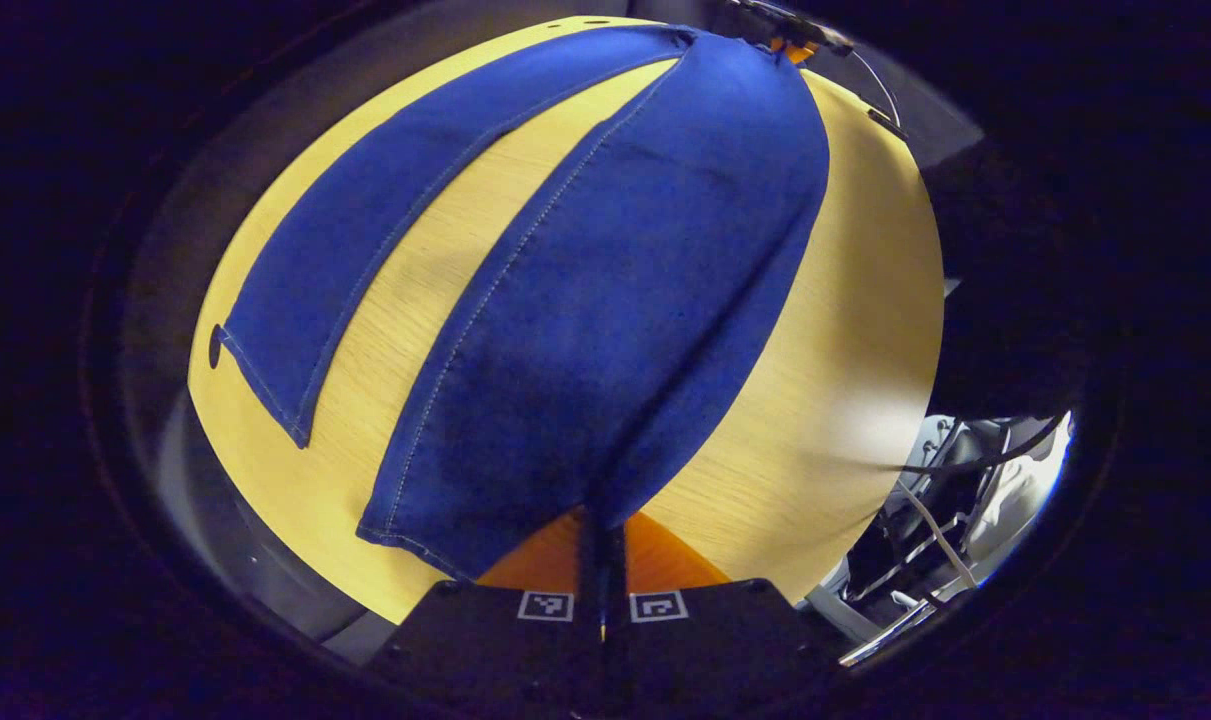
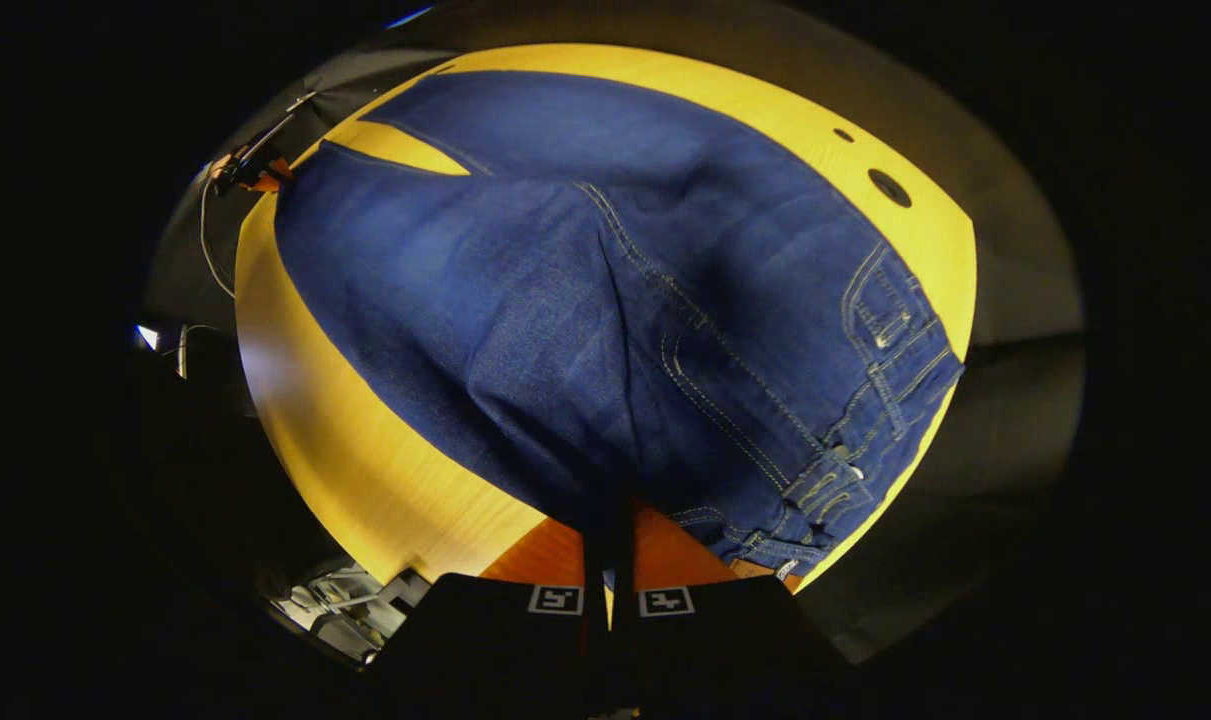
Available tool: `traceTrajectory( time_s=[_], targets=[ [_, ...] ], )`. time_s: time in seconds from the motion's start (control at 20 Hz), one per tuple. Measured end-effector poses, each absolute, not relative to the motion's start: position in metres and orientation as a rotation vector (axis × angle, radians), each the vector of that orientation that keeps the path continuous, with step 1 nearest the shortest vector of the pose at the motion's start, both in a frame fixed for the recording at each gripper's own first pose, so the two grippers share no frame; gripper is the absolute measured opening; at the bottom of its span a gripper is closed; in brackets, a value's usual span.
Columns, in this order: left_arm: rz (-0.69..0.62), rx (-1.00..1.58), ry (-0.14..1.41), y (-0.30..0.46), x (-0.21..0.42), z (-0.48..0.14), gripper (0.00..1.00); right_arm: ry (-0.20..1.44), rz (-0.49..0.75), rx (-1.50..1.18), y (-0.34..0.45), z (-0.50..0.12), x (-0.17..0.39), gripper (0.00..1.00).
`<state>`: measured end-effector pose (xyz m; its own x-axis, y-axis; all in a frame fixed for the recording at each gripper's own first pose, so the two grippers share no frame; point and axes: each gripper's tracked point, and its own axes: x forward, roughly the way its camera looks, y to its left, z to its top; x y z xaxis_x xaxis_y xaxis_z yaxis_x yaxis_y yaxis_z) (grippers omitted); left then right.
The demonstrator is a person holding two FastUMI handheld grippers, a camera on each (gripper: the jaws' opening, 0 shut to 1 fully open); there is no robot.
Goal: Grasp the waist and the cuffs of the jeans and fold them to make the two legs overlap; first hold the waist and fold one-third of the jeans toward the cuffs, then hold the cuffs and fold the remaining one-third in the same direction to finish folding.
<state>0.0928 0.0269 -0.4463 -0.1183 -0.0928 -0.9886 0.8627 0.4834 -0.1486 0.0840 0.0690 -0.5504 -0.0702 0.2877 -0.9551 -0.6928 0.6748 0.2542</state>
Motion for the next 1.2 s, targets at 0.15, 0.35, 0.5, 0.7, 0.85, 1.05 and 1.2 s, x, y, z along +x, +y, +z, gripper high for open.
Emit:
traceTrajectory(
  time_s=[0.15, 0.35, 0.5, 0.7, 0.85, 1.05, 1.2],
  targets=[
    [-0.927, 0.602, 1.476, 0.035, 0.120, -0.416, 0.04, 1.367, 0.765, -0.227, 0.072, -0.521, 0.105, 0.05],
    [-0.656, 0.362, 1.477, 0.040, 0.203, -0.390, 0.06, 1.260, 0.638, -0.065, 0.080, -0.478, 0.171, 0.05],
    [-0.561, 0.347, 1.400, 0.035, 0.270, -0.375, 0.06, 1.191, 0.568, -0.064, 0.085, -0.474, 0.228, 0.05],
    [-0.394, 0.367, 1.426, 0.036, 0.332, -0.406, 0.06, 1.199, 0.458, 0.032, 0.099, -0.514, 0.279, 0.05],
    [-0.281, 0.359, 1.389, 0.044, 0.367, -0.440, 0.10, 1.213, 0.401, 0.130, 0.105, -0.542, 0.301, 0.05],
    [-0.100, 0.321, 1.310, 0.059, 0.398, -0.458, 0.53, 1.226, 0.270, 0.248, 0.104, -0.571, 0.325, 0.09],
    [-0.036, 0.247, 1.193, 0.064, 0.407, -0.447, 0.94, 1.075, 0.225, 0.345, 0.098, -0.544, 0.362, 0.45]
  ],
)
